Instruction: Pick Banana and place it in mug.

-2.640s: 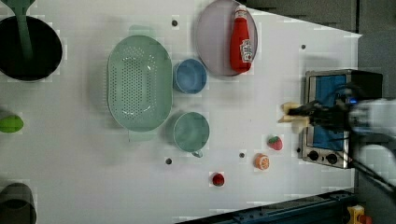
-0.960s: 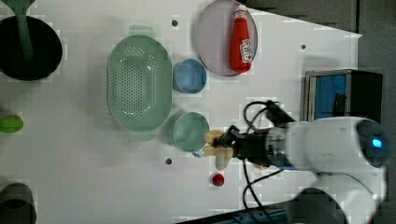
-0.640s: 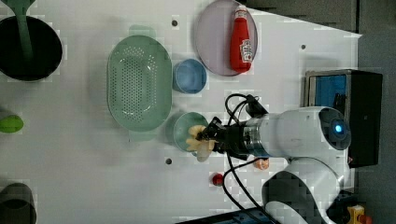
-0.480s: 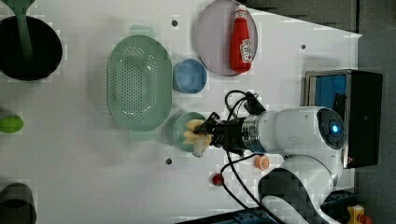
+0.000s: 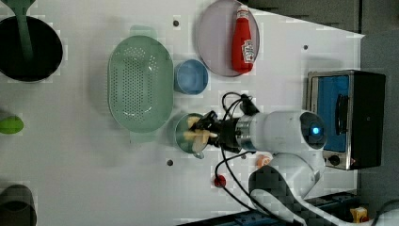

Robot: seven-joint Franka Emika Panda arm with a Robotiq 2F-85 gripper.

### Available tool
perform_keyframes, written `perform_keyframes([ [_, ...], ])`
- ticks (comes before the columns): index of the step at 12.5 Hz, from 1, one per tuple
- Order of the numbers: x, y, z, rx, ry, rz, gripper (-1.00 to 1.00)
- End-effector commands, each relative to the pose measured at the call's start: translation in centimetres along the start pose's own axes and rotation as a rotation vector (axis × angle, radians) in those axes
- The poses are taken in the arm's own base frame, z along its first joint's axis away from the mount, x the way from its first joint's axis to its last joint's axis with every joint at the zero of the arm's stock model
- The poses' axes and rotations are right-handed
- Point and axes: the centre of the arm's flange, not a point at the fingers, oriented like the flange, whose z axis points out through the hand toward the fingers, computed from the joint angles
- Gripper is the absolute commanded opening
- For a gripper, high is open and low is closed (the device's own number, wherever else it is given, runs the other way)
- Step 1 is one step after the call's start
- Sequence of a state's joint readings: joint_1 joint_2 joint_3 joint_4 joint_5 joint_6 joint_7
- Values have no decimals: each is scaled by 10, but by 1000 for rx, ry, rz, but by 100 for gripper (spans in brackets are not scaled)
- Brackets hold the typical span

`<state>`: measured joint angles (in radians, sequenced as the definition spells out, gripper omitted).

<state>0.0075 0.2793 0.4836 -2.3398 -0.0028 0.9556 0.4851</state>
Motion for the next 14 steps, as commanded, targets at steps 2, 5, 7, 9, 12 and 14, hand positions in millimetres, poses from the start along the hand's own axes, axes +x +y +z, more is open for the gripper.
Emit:
perform_keyframes([
  [2,-7,-14,-16,58,27,29,91],
  [5,-1,-15,-41,94,63,37,100],
  [7,9,-13,-82,125,112,56,100],
  [9,16,-6,-135,111,156,80,100],
  [12,25,15,-224,46,189,144,100],
  [14,47,37,-285,42,199,192,100],
])
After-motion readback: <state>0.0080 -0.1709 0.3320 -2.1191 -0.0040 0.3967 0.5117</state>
